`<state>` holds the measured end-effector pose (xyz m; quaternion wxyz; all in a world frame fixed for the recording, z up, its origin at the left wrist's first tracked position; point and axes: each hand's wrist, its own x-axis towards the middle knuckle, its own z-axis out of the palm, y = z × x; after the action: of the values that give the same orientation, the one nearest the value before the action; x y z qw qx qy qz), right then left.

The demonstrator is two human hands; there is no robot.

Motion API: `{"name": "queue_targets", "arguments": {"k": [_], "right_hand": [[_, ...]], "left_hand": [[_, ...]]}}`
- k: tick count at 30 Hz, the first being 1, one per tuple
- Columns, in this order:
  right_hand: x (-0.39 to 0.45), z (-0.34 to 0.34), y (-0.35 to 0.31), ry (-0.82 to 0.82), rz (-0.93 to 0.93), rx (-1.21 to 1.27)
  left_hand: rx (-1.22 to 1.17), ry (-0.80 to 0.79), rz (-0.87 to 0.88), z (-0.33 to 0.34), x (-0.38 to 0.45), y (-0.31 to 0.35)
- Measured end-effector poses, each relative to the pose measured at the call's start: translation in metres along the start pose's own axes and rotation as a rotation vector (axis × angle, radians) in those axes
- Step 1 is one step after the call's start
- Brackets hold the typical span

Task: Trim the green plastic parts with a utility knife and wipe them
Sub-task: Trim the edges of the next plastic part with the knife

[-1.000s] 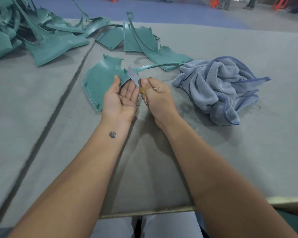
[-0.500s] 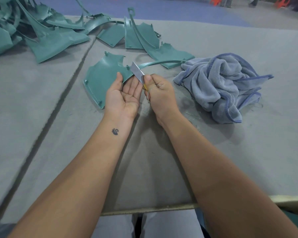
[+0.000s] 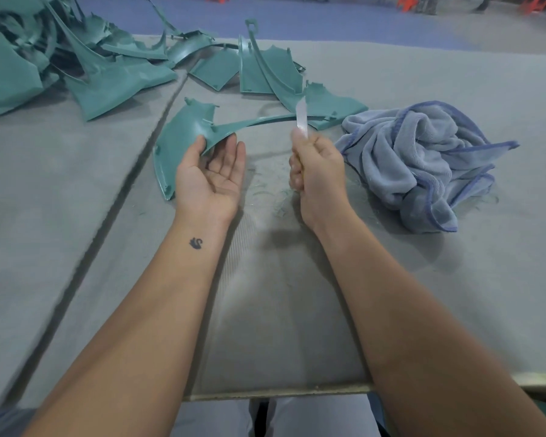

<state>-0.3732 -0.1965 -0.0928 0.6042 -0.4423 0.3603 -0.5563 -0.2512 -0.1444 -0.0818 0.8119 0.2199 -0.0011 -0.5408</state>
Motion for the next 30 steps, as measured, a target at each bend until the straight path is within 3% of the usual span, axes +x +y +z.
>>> {"name": "queue_targets", "arguments": {"k": [5, 10, 17, 23, 27, 30], "right_hand": [[-0.001, -0.001, 0.000, 0.023, -0.073, -0.248], [-0.003, -0.004, -0.003, 0.049, -0.097, -0.259], [0.000, -0.011, -0.011, 0.174, -0.015, -0.073], [0.002, -0.013, -0.008, 0.179, -0.051, -0.114], [-0.001, -0.005, -0.001, 0.017, -0.083, -0.438], [0.000, -0.005, -0.003, 0.135, -0.047, -0.318]], "left_hand": [[0.038, -0.041, -0.042, 0.000, 0.002, 0.001], [-0.050, -0.099, -0.049, 0.001, 0.002, 0.000], [-0.073, -0.094, -0.025, 0.002, -0.001, 0.002], [-0.083, -0.098, -0.036, 0.002, 0.001, 0.002], [-0.061, -0.082, -0.049, 0.001, 0.001, -0.003], [-0.072, -0.100, -0.042, 0.000, 0.000, -0.004]]}}
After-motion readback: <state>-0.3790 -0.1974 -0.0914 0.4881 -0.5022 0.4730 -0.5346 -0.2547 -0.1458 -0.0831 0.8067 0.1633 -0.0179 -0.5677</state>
